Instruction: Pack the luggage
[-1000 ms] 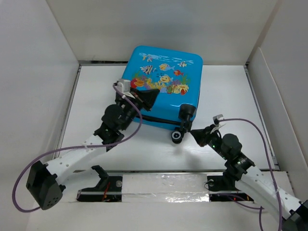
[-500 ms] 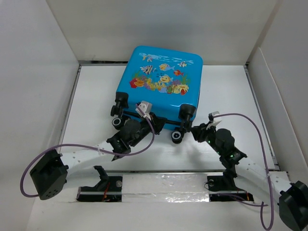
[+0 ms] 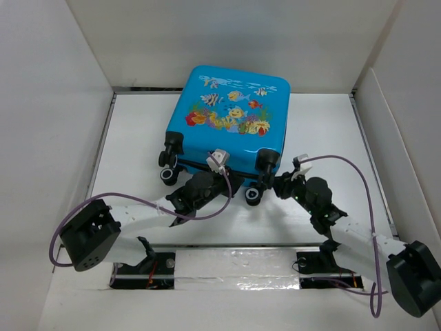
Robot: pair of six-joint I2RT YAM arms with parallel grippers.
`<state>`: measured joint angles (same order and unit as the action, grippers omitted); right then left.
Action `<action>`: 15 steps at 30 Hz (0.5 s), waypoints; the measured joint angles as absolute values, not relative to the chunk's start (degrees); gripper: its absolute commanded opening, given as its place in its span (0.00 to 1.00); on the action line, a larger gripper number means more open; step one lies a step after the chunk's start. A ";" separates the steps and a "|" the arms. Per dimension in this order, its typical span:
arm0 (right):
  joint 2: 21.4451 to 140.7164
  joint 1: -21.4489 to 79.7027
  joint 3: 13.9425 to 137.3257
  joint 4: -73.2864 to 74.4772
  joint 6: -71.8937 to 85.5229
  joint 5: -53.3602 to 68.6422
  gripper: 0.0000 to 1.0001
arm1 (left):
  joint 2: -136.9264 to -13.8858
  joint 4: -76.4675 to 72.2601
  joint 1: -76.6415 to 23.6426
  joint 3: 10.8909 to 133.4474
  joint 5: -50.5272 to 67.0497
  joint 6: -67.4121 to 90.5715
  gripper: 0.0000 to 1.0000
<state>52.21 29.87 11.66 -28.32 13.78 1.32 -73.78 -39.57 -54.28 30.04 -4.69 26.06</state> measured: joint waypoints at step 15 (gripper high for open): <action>48.99 35.70 9.47 -30.24 17.72 -3.46 0.00 | -81.69 -43.97 -55.83 36.36 3.05 27.53 0.07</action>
<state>48.99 35.70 9.47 -30.24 17.72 -3.46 -81.69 -43.97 -55.83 36.36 3.05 27.53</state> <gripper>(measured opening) 0.013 0.057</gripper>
